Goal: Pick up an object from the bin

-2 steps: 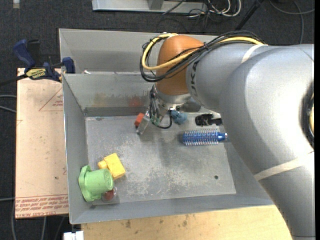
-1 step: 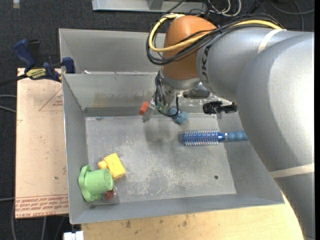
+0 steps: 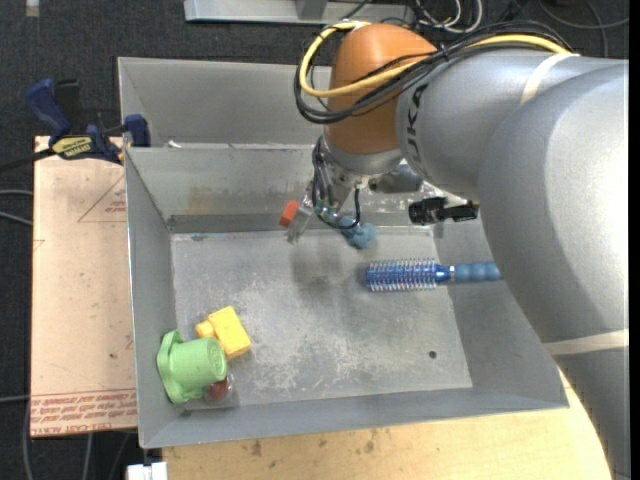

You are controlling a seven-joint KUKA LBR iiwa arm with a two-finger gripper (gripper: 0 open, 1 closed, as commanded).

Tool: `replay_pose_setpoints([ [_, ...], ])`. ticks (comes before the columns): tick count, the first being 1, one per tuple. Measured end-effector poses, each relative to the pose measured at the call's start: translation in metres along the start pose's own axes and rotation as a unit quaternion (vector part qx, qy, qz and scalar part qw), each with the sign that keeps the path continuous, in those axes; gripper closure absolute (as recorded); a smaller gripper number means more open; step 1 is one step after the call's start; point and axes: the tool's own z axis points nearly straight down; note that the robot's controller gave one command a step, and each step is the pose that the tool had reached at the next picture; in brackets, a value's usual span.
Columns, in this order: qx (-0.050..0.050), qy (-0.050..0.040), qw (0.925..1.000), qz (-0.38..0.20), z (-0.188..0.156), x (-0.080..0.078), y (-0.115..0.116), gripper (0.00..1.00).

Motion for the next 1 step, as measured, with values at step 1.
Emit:
replay_pose_setpoints([
  [1,-0.001,-0.0012,1.0000,-0.001,-0.0465,-0.0013,0.0011,1.00],
])
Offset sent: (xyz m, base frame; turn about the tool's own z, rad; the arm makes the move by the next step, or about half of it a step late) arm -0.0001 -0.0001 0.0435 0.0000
